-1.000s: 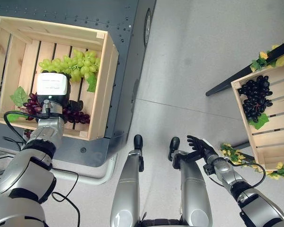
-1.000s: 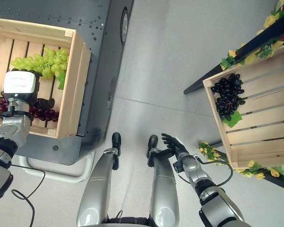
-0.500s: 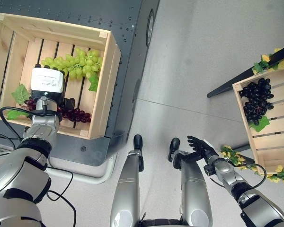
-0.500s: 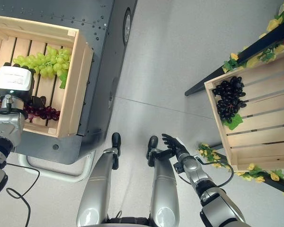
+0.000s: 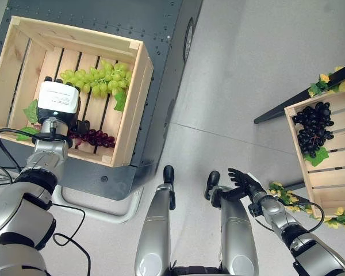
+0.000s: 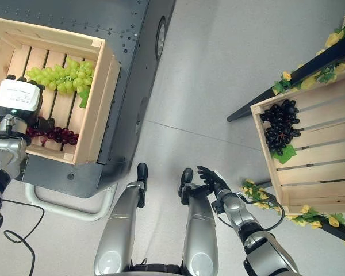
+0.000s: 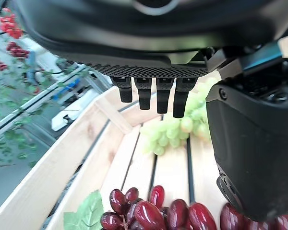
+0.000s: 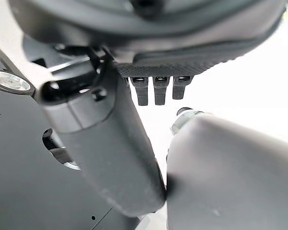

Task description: Pick up the fruits from the basket on one side to the basket on the other side

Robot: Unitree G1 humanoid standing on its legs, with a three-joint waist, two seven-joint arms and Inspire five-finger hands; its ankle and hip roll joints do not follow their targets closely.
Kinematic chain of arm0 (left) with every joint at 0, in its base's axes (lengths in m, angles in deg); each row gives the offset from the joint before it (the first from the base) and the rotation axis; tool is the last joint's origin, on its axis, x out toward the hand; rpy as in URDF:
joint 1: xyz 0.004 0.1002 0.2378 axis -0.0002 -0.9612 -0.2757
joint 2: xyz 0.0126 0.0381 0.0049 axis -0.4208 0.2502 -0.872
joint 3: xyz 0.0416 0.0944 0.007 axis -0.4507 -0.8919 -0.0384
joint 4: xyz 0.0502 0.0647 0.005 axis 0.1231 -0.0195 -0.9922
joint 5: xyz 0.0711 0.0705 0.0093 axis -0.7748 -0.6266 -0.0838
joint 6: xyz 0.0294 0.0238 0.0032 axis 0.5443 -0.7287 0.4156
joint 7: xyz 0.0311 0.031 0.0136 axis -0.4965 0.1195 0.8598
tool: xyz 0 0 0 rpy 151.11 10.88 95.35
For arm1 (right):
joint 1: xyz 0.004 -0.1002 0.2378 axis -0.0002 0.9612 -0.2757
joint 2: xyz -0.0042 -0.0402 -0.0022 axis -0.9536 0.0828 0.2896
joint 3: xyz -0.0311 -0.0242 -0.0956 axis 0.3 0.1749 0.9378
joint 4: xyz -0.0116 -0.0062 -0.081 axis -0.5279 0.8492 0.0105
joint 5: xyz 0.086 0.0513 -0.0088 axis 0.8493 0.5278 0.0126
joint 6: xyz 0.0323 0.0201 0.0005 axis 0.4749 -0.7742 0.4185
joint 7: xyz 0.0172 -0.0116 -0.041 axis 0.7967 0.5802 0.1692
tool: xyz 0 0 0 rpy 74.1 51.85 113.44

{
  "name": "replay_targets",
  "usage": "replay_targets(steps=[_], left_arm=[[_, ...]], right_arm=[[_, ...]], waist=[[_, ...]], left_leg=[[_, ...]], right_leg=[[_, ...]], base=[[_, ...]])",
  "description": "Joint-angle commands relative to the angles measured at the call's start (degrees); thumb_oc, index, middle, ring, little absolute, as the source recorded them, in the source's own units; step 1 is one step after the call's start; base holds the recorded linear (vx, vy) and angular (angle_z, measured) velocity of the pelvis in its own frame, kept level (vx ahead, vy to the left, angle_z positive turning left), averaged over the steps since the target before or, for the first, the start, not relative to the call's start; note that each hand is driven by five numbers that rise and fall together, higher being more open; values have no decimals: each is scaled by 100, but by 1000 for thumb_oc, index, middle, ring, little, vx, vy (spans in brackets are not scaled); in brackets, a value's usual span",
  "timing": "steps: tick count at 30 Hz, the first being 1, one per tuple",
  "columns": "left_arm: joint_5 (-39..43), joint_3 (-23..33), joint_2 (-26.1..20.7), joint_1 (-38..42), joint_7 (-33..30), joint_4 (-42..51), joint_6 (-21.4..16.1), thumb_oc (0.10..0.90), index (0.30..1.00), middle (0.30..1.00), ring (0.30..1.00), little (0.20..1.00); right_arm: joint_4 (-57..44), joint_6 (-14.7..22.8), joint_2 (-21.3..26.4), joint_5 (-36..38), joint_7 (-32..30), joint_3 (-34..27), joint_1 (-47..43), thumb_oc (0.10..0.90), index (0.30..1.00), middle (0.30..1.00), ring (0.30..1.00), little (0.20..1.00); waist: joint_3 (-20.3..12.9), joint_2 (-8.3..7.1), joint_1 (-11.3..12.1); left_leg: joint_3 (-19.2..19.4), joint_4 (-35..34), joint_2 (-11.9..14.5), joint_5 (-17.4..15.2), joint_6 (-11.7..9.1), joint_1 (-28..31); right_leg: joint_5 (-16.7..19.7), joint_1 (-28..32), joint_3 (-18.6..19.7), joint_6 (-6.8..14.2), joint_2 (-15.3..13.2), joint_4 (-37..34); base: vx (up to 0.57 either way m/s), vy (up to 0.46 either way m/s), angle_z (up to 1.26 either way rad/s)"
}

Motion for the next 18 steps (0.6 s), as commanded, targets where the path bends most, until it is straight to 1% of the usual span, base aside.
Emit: replay_targets(steps=[1,7,12,13,14,16,17,18], left_arm=[[-167,564,-694,99,-227,104,69,800,900,900,900,900],[-349,480,-821,50,-84,291,30,800,900,900,900,900],[-587,508,-917,-74,48,455,-94,800,900,900,900,900],[-795,499,-937,-84,138,475,-171,800,900,900,900,900],[-815,489,-941,-87,157,487,-184,800,900,900,900,900],[-997,389,-1018,-65,452,622,-273,800,900,900,900,900],[-1039,315,-1095,-28,636,724,-290,800,900,900,900,900],[-966,289,-1130,2,655,766,-271,800,900,900,900,900]], right_arm=[[-69,284,369,-194,34,-231,363,800,900,900,900,900],[-55,296,394,-208,60,-249,388,800,900,900,900,900],[-108,298,404,-219,88,-275,388,800,900,900,900,900],[-107,283,401,-231,103,-275,382,800,900,900,900,900],[-107,278,403,-237,106,-278,382,800,900,900,900,900],[-83,276,413,-266,135,-293,391,800,900,900,900,900],[-56,289,426,-272,163,-308,404,800,900,900,900,900],[-44,286,427,-270,164,-305,400,800,900,900,900,900]], waist=[[-81,298,18],[-81,323,54],[-81,338,85],[-81,342,88],[-81,345,88],[-81,368,100],[-81,387,104],[-81,395,108]], left_leg=[[396,117,-150,-373,260,362],[332,-20,-178,-304,235,437],[312,-106,-176,-251,204,460],[307,-142,-176,-232,197,473],[305,-148,-177,-227,195,474],[302,-211,-183,-195,183,491],[308,-246,-181,-176,182,498],[312,-266,-182,-169,181,503]], right_leg=[[245,595,-60,44,43,-524],[260,669,-93,47,50,-610],[253,698,-163,32,40,-660],[251,712,-170,30,46,-682],[253,713,-171,30,47,-686],[265,734,-186,34,42,-732],[272,739,-202,40,28,-744],[272,744,-212,39,24,-755]], base=[[-1,-40,6],[1,-29,3],[-5,-13,1],[0,0,0],[0,0,0],[0,0,0],[7,-25,4],[6,-27,7]])
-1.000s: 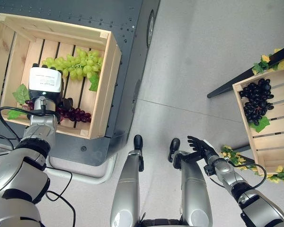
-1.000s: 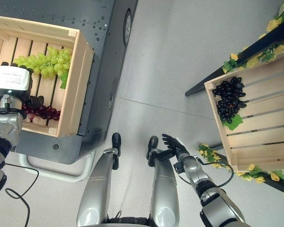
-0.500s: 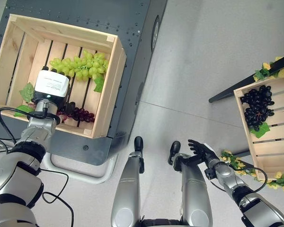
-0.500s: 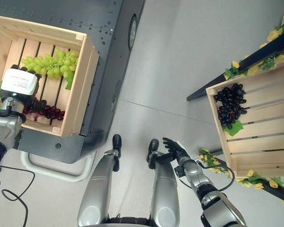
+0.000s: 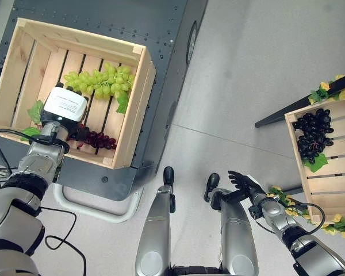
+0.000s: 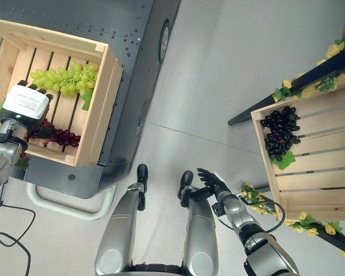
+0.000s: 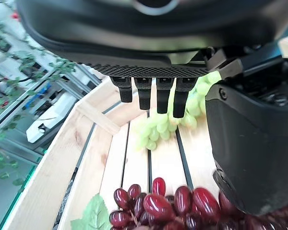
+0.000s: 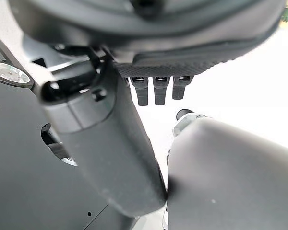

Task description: Pick up the fruits from the basket on one side to the basket on the other side

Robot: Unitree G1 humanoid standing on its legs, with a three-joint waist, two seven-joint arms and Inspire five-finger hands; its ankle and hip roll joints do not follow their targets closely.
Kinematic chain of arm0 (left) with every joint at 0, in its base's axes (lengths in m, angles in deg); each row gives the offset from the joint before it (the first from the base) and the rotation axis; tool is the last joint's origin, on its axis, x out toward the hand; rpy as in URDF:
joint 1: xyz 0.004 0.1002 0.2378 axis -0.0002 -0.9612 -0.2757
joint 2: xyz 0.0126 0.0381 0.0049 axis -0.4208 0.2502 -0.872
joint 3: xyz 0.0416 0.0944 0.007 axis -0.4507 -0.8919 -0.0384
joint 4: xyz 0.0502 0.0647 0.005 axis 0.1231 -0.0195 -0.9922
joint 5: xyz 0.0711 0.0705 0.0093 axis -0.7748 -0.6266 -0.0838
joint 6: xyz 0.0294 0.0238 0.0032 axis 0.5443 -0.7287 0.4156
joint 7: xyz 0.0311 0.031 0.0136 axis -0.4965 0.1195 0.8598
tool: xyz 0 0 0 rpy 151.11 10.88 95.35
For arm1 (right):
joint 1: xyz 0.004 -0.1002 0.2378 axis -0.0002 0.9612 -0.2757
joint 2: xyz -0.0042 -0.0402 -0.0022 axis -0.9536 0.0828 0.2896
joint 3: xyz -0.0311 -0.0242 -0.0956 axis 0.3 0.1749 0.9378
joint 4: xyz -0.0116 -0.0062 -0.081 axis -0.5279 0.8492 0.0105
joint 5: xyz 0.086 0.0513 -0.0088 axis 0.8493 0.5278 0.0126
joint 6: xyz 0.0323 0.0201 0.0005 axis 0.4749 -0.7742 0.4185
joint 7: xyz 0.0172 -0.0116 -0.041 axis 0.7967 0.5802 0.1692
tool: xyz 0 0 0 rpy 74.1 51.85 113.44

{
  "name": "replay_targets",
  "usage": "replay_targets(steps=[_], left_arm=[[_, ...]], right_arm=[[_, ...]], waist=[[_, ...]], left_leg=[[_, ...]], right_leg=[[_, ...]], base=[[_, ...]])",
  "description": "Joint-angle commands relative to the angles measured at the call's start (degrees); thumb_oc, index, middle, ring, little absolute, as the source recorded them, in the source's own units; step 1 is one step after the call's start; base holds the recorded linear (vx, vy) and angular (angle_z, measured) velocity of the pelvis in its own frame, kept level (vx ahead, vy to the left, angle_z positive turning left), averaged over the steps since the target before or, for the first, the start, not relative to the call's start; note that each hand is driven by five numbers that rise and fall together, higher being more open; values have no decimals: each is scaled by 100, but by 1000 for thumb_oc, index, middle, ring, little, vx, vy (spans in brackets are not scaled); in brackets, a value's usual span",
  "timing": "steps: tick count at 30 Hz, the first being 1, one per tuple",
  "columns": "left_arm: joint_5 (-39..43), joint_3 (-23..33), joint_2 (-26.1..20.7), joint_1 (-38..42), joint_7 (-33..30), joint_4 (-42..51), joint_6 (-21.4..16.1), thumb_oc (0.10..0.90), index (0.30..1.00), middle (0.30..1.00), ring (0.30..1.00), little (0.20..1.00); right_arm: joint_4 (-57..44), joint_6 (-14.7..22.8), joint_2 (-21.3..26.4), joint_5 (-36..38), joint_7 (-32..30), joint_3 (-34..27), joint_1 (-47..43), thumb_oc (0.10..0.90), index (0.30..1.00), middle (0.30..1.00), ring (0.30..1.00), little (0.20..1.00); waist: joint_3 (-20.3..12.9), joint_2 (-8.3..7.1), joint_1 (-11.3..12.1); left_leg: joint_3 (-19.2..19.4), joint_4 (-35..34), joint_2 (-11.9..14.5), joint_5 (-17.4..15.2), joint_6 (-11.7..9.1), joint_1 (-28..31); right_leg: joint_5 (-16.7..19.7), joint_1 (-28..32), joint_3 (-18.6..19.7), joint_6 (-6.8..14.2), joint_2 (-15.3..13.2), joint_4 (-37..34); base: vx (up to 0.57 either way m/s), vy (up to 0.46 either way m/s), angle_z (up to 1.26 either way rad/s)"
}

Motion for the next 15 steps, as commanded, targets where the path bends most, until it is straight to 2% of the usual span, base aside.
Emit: replay_targets(steps=[1,4,9,15], left_arm=[[-43,329,-731,183,164,349,186,800,900,900,900,900],[76,287,-854,232,272,533,252,800,900,900,900,900],[116,442,-1009,119,331,637,147,800,900,900,900,900],[50,753,-995,-319,275,673,36,800,900,900,900,900]], right_arm=[[-66,279,427,-65,149,-298,381,800,900,900,900,900],[-54,274,431,-51,149,-327,433,800,900,900,900,900],[0,337,432,-98,185,-400,541,800,900,900,900,900],[-60,295,399,-118,185,-460,555,800,900,900,900,900]], waist=[[-81,395,43],[-81,422,60],[-81,485,100],[-81,536,163]], left_leg=[[335,218,-192,-390,276,226],[323,177,-205,-385,269,260],[291,64,-244,-340,266,364],[230,-135,-302,-248,238,536]], right_leg=[[295,588,-106,83,25,-612],[289,618,-125,89,13,-626],[276,704,-150,101,-17,-634],[277,867,-195,106,-15,-721]], base=[[2,-21,5],[0,0,0],[6,-14,5],[7,-16,3]])
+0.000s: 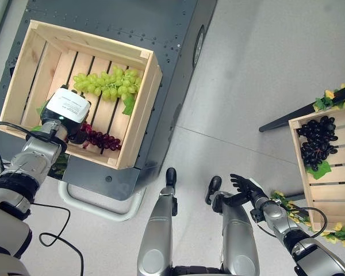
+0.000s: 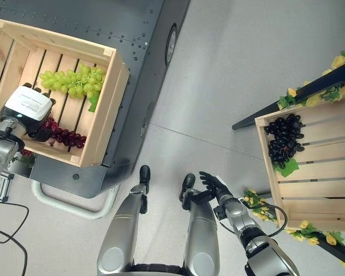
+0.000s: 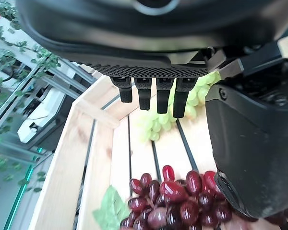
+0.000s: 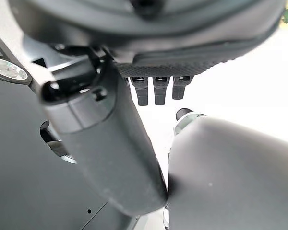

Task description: Pick up the fruits from the basket on one side to the basket on the other side

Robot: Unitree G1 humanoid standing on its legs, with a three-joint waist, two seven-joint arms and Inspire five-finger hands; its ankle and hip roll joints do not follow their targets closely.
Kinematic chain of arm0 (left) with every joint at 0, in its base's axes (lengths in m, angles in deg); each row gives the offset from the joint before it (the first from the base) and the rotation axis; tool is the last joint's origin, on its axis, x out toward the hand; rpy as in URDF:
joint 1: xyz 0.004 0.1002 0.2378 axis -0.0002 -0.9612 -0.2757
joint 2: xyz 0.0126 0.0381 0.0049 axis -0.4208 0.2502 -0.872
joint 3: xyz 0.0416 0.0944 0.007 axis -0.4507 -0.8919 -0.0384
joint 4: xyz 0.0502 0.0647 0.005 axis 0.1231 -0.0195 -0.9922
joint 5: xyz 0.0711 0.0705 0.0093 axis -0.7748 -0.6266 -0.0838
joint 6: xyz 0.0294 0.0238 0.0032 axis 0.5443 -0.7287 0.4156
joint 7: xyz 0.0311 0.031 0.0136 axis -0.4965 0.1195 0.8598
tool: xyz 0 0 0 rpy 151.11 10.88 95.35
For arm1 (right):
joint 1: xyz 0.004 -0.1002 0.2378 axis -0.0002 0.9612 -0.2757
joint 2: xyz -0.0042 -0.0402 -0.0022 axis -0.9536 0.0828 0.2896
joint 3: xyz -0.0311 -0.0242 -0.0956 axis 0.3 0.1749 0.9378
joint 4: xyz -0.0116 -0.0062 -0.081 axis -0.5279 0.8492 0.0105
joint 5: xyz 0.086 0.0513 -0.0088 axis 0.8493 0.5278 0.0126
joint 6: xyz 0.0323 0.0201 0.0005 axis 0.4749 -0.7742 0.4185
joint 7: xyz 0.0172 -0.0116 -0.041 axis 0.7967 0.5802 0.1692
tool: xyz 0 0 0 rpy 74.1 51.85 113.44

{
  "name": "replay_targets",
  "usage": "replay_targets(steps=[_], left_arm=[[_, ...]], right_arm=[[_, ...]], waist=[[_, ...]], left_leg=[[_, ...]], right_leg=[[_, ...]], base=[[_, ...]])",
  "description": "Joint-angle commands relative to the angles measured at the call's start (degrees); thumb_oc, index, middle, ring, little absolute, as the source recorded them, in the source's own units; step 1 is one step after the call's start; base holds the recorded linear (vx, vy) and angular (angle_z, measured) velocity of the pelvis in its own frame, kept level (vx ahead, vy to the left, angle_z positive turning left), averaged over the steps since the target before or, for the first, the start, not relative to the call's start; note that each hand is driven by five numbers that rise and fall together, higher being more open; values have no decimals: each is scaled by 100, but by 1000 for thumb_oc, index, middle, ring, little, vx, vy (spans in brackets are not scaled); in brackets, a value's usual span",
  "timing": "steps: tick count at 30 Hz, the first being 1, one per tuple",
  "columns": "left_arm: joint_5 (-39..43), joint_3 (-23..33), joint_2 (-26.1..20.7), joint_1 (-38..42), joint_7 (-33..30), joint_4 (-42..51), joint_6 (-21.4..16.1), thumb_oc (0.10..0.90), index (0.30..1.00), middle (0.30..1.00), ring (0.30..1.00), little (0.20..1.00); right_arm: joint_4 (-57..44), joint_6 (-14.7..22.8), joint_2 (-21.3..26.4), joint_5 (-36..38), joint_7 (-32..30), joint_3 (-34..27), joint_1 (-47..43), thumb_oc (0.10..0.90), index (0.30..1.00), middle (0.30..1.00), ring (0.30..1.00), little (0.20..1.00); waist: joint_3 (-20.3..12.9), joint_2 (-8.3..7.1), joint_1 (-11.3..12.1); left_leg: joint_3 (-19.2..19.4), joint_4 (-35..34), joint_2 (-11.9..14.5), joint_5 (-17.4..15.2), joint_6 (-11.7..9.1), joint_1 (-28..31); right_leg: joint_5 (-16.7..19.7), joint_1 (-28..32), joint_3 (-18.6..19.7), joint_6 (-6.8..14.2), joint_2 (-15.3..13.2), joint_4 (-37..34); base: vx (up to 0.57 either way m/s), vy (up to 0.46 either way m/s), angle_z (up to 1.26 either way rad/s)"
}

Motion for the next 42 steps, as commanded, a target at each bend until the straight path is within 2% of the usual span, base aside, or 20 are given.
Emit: replay_targets(steps=[1,5,11,25,30,38,42], left_arm=[[58,835,-637,-140,-155,220,142,800,900,900,900,900],[-55,959,-599,-354,-228,196,54,800,900,900,900,900],[-77,893,-693,-231,-210,241,14,800,900,900,900,900],[80,373,-694,238,155,635,-383,800,900,900,900,900],[284,-60,-732,704,686,735,-508,800,900,900,900,900],[472,-702,-717,1397,1510,913,-339,800,900,900,900,900],[322,-928,-709,1616,2151,983,-179,800,900,900,900,900]], right_arm=[[-97,294,398,-117,178,-364,394,800,900,900,900,900],[-44,279,404,-192,191,-379,378,800,900,900,900,900],[52,345,412,-166,190,-380,390,800,900,900,900,900],[-31,413,417,-85,144,-352,294,800,900,900,900,900],[-7,498,427,-50,135,-346,291,800,900,900,900,900],[-92,580,403,106,82,-300,221,800,900,900,900,900],[-139,646,425,166,18,-339,213,800,900,900,900,900]], waist=[[-78,437,25],[-78,455,48],[-78,435,69],[-78,342,35],[-78,299,3],[-78,227,-50],[-78,226,-69]], left_leg=[[311,218,-288,-374,302,172],[311,143,-274,-334,285,199],[312,208,-240,-337,285,109],[325,377,-186,-343,306,-332],[327,408,-166,-337,326,-506],[341,612,-126,-389,353,-871],[340,765,-109,-436,348,-1092]], right_leg=[[332,569,-56,135,1,-598],[289,609,-98,104,12,-604],[263,550,-149,78,-4,-537],[319,171,-140,69,40,-488],[385,10,-136,86,60,-519],[417,-315,-129,99,61,-411],[384,-519,-125,95,30,-252]], base=[[0,0,0],[0,0,0],[0,0,0],[-3,5,1],[-2,3,1],[-7,3,1],[-27,20,5]])
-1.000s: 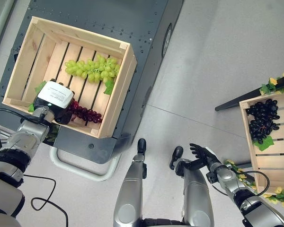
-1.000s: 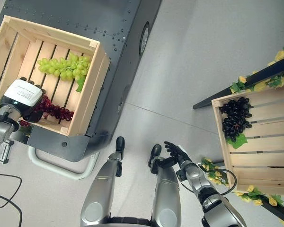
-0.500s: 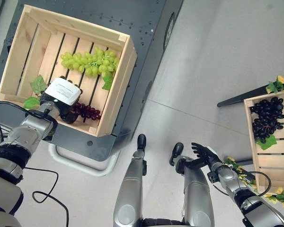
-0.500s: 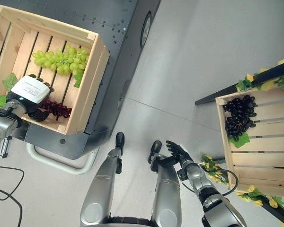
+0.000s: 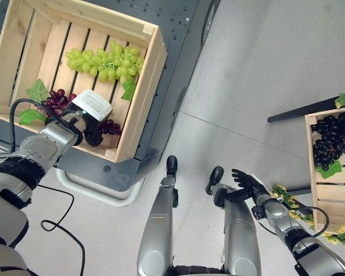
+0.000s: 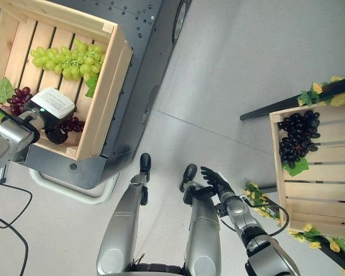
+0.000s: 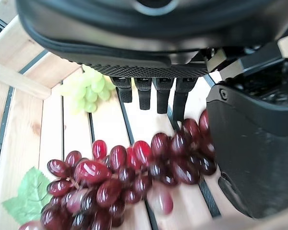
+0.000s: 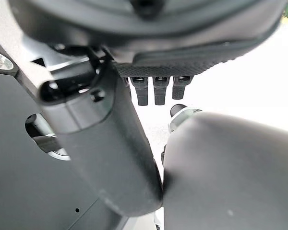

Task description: Pick up the fruits from the basket on one side to the basket on the other side

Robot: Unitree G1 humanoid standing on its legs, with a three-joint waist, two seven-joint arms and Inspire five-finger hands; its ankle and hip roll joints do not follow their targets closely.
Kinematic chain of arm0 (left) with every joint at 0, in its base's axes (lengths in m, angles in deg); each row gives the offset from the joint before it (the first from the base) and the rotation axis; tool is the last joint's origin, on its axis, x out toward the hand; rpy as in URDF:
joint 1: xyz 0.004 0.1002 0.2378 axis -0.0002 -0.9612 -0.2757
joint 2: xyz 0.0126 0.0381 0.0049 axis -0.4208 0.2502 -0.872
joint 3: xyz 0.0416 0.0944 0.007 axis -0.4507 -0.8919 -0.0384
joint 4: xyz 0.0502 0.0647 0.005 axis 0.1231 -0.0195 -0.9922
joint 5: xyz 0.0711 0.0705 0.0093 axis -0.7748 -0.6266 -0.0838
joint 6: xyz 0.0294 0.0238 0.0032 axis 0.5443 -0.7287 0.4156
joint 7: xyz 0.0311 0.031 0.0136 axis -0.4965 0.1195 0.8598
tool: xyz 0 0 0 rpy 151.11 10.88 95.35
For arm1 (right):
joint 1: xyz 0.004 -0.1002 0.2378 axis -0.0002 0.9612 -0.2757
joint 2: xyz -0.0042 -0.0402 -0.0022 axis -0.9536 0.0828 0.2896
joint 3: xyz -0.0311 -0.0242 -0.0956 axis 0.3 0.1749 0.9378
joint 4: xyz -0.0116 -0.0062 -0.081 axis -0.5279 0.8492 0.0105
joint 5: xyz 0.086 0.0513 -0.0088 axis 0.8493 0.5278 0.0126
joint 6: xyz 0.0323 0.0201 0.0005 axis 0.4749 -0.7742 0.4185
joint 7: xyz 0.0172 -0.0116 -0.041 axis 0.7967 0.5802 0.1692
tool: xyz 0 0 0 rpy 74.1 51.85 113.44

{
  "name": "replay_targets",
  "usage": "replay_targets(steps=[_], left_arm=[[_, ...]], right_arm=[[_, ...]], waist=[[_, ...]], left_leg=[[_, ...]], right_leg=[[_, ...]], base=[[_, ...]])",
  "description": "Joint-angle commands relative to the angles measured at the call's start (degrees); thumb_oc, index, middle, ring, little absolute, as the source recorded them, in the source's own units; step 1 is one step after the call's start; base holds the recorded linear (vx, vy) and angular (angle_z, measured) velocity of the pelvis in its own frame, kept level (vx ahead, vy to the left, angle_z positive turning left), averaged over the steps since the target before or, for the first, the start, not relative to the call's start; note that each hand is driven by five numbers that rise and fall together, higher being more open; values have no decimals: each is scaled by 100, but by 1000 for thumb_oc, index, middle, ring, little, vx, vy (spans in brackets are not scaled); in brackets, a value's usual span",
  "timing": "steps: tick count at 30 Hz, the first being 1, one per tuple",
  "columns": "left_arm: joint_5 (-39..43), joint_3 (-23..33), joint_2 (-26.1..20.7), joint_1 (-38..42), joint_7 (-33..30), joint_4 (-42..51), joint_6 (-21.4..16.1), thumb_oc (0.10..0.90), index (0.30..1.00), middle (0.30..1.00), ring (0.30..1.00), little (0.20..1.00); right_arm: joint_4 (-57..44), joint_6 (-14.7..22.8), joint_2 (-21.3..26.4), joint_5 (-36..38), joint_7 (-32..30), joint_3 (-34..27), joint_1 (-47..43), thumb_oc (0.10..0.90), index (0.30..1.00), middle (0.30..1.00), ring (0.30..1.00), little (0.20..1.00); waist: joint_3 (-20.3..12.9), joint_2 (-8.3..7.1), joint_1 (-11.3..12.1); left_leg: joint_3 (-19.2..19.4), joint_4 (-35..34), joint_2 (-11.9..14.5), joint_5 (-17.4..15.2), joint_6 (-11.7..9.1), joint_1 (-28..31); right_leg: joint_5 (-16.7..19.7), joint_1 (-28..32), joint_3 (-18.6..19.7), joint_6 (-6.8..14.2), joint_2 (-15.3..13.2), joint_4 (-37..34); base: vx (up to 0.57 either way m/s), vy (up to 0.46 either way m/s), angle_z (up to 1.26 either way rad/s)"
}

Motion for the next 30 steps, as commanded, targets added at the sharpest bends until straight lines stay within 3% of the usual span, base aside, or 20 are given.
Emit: replay_targets(steps=[1,4,6,7,8,16,26,30], left_arm=[[-25,292,-591,261,577,156,443,800,900,900,900,900],[-65,184,-576,369,997,153,686,800,900,900,900,900],[-139,168,-542,382,1150,110,780,593,589,589,589,589],[-190,170,-515,382,1160,45,774,445,368,368,368,368],[-258,174,-487,383,1158,-11,789,400,300,300,300,300],[-523,216,-385,348,495,-201,958,400,300,300,300,300],[-396,594,-350,-73,-22,-339,755,400,300,300,300,300],[14,830,-339,-327,-678,-396,639,400,300,300,300,300]], right_arm=[[-194,305,406,157,10,-166,280,800,900,900,900,900],[-227,335,435,201,-19,-178,263,800,900,900,900,900],[-246,360,440,237,-16,-196,261,800,900,900,900,900],[-255,365,433,250,-17,-198,243,800,900,900,900,900],[-271,367,425,280,-23,-196,218,800,900,900,900,900],[-380,408,374,371,-77,-183,144,800,900,900,900,900],[-540,394,416,335,-89,-268,227,800,900,900,900,900],[-609,364,428,347,-67,-291,291,800,900,900,900,900]], waist=[[-79,223,-154],[-79,228,-165],[-79,221,-166],[-79,213,-170],[-79,203,-168],[-79,162,-178],[-79,179,-185],[-79,198,-180]], left_leg=[[386,396,-149,-414,291,-76],[396,496,-140,-452,304,-227],[395,559,-131,-473,310,-303],[398,591,-129,-486,313,-337],[401,643,-126,-507,315,-390],[431,834,-102,-600,324,-536],[438,961,-115,-683,315,-405],[504,998,-101,-776,334,-138]], right_leg=[[387,251,21,95,28,-332],[362,108,22,86,0,-227],[346,38,20,86,-19,-155],[342,8,21,84,-22,-132],[335,-38,18,81,-30,-94],[294,-172,21,77,-52,67],[241,-40,59,73,-46,138],[188,214,59,88,-73,139]], base=[[0,0,0],[0,0,0],[0,0,0],[0,0,0],[0,0,0],[0,0,0],[0,0,0],[0,0,0]])
